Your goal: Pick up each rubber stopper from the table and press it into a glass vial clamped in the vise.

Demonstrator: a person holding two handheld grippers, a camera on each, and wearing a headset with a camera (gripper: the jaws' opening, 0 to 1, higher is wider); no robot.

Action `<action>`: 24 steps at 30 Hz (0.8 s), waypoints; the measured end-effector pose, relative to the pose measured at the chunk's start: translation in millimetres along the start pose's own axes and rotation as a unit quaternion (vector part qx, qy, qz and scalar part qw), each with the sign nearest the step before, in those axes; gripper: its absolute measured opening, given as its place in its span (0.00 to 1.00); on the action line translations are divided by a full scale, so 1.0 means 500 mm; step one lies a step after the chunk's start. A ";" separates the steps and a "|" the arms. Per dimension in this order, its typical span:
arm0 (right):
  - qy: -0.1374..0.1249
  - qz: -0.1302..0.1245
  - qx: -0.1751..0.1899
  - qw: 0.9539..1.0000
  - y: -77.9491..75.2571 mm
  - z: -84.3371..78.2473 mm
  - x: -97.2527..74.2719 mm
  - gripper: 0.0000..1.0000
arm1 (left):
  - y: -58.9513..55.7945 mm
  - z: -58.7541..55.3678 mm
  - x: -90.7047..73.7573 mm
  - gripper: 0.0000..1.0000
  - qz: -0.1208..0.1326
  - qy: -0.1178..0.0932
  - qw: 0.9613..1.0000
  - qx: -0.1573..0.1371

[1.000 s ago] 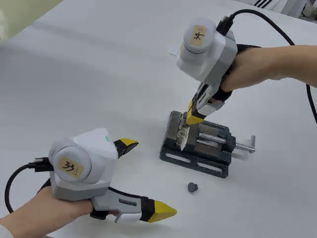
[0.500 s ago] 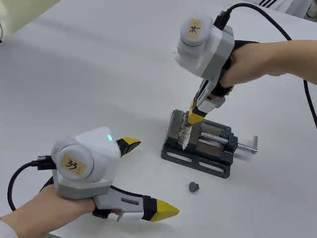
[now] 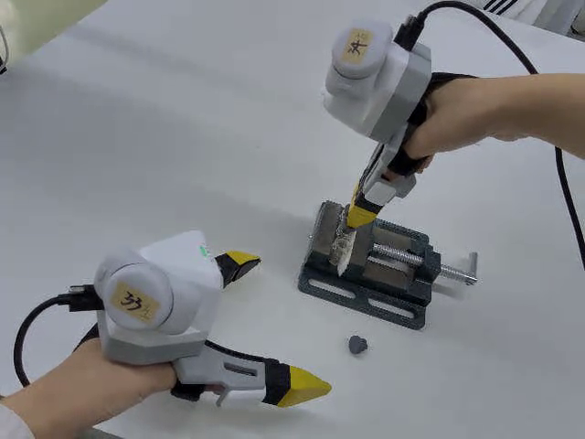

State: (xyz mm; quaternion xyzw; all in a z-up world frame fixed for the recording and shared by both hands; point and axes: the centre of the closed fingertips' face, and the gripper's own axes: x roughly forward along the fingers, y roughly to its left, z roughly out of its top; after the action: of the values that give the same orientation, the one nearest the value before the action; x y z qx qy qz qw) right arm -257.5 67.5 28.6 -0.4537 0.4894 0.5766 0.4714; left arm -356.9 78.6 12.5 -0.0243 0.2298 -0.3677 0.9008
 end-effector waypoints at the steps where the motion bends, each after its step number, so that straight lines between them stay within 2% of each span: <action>1: 0.002 -0.007 -0.008 1.000 0.002 -0.001 0.000 0.00 | 0.004 -0.001 -0.001 0.96 0.001 -0.002 1.000 0.000; 3: 0.006 -0.007 -0.007 1.000 -0.003 0.001 0.000 0.00 | 0.006 -0.001 -0.002 0.96 0.002 -0.006 1.000 -0.004; 6: 0.016 -0.008 -0.013 1.000 0.017 0.002 0.000 0.00 | 0.004 -0.004 -0.001 0.96 0.000 -0.003 1.000 -0.001; 8: 0.020 -0.007 -0.004 1.000 0.013 0.002 0.000 0.00 | 0.003 -0.002 -0.001 0.96 0.001 -0.006 1.000 -0.002; 10: 0.024 -0.007 -0.012 1.000 0.017 0.001 -0.001 0.00 | 0.002 -0.003 0.000 0.96 0.000 -0.004 1.000 -0.003; 16: 0.030 -0.004 -0.002 1.000 0.017 0.000 -0.003 0.00 | 0.003 -0.003 -0.002 0.96 0.003 -0.005 1.000 -0.004; 17: 0.031 -0.004 -0.011 0.999 0.019 -0.001 -0.003 0.00 | 0.002 -0.002 -0.002 0.96 0.003 -0.006 1.000 -0.006; 19: 0.035 -0.001 0.002 0.999 0.012 0.001 -0.002 0.00 | 0.001 -0.002 -0.002 0.96 0.003 -0.007 1.000 -0.007; 22: 0.043 -0.002 -0.004 0.999 0.013 0.000 -0.004 0.00 | 0.001 -0.003 -0.002 0.96 0.003 -0.008 1.000 -0.009; 24: 0.047 0.000 0.011 0.999 0.004 0.002 -0.003 0.00 | 0.001 -0.002 -0.003 0.96 0.004 -0.010 1.000 -0.011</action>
State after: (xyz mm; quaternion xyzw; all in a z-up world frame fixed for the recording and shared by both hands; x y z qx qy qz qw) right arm -259.2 68.2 30.4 -0.4747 0.5174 0.5496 0.4527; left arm -358.0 80.2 11.9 -0.0368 0.2253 -0.3611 0.9042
